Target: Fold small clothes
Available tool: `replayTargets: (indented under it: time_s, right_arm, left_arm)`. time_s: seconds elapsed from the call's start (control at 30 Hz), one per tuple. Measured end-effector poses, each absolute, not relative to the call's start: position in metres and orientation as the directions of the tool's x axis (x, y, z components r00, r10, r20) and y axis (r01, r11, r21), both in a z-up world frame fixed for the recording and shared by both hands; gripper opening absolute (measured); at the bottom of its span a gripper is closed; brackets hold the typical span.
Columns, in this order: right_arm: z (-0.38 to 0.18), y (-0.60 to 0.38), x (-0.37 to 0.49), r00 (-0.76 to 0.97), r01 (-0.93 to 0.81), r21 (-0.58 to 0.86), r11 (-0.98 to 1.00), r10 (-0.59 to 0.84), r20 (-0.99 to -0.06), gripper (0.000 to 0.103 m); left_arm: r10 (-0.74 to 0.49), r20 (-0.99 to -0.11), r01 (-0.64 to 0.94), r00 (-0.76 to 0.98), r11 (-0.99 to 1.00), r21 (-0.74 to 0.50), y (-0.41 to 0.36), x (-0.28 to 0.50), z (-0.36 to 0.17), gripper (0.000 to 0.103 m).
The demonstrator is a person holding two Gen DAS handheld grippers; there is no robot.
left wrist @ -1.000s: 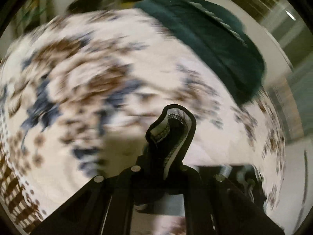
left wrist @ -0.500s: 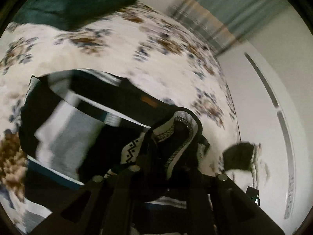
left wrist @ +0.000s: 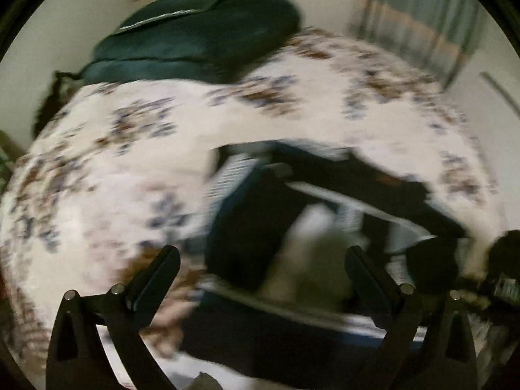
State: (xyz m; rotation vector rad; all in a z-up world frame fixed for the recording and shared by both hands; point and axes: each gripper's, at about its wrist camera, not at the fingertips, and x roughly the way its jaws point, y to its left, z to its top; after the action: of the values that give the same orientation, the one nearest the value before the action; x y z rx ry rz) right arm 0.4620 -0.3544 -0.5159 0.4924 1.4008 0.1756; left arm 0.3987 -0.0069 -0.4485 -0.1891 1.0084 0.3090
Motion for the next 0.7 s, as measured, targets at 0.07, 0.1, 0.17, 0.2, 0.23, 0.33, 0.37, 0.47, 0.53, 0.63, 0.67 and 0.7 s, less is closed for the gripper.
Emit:
replayTargets:
  time_s: [0.07, 0.1, 0.17, 0.2, 0.23, 0.33, 0.37, 0.47, 0.53, 0.63, 0.67, 0.7]
  right_arm:
    - [-0.542, -0.331, 0.489, 0.125, 0.138, 0.401, 0.905, 0.386, -0.914, 0.096]
    - [-0.551, -0.323, 0.498, 0.103, 0.131, 0.389, 0.912, 0.378, -0.920, 0.074]
    - [-0.558, -0.311, 0.507, 0.072, 0.096, 0.363, 0.927, 0.357, -0.931, 0.014]
    - [-0.557, -0.308, 0.508, 0.075, 0.086, 0.357, 0.930, 0.351, -0.933, 0.006]
    - [-0.549, -0.307, 0.507, 0.106, 0.071, 0.353, 0.933, 0.345, -0.933, 0.006]
    - [-0.523, -0.313, 0.499, 0.184, 0.046, 0.334, 0.942, 0.320, -0.929, 0.005]
    - [-0.515, -0.319, 0.498, 0.200, 0.052, 0.335, 0.941, 0.319, -0.927, 0.004]
    - [-0.494, -0.341, 0.494, 0.247, 0.087, 0.326, 0.942, 0.296, -0.923, 0.004]
    - [-0.481, -0.360, 0.492, 0.286, 0.109, 0.309, 0.945, 0.268, -0.920, 0.004]
    - [-0.476, -0.394, 0.491, 0.316, 0.174, 0.278, 0.945, 0.214, -0.924, 0.004]
    - [-0.478, -0.405, 0.491, 0.313, 0.195, 0.268, 0.944, 0.199, -0.929, 0.004]
    - [-0.485, -0.418, 0.492, 0.297, 0.221, 0.252, 0.942, 0.181, -0.937, 0.004]
  left_arm:
    - [0.214, -0.859, -0.373, 0.464, 0.927, 0.029, 0.011, 0.391, -0.456, 0.103]
    - [0.227, -0.861, -0.385, 0.455, 0.922, 0.040, 0.019, 0.389, -0.459, 0.103]
    - [0.252, -0.864, -0.401, 0.436, 0.914, 0.065, 0.028, 0.389, -0.464, 0.103]
    - [0.259, -0.864, -0.403, 0.432, 0.912, 0.072, 0.028, 0.389, -0.466, 0.103]
    - [0.261, -0.864, -0.402, 0.432, 0.913, 0.075, 0.029, 0.390, -0.467, 0.103]
    - [0.255, -0.863, -0.390, 0.436, 0.918, 0.074, 0.025, 0.395, -0.469, 0.103]
    - [0.251, -0.864, -0.385, 0.436, 0.920, 0.073, 0.023, 0.397, -0.470, 0.103]
    - [0.229, -0.869, -0.358, 0.438, 0.932, 0.066, 0.013, 0.405, -0.471, 0.103]
    - [0.222, -0.868, -0.341, 0.443, 0.938, 0.066, 0.006, 0.410, -0.471, 0.103]
    - [0.210, -0.869, -0.318, 0.448, 0.946, 0.065, -0.002, 0.418, -0.472, 0.103]
    - [0.208, -0.871, -0.312, 0.446, 0.948, 0.066, -0.003, 0.421, -0.473, 0.103]
    - [0.206, -0.873, -0.308, 0.442, 0.949, 0.068, -0.005, 0.423, -0.475, 0.103]
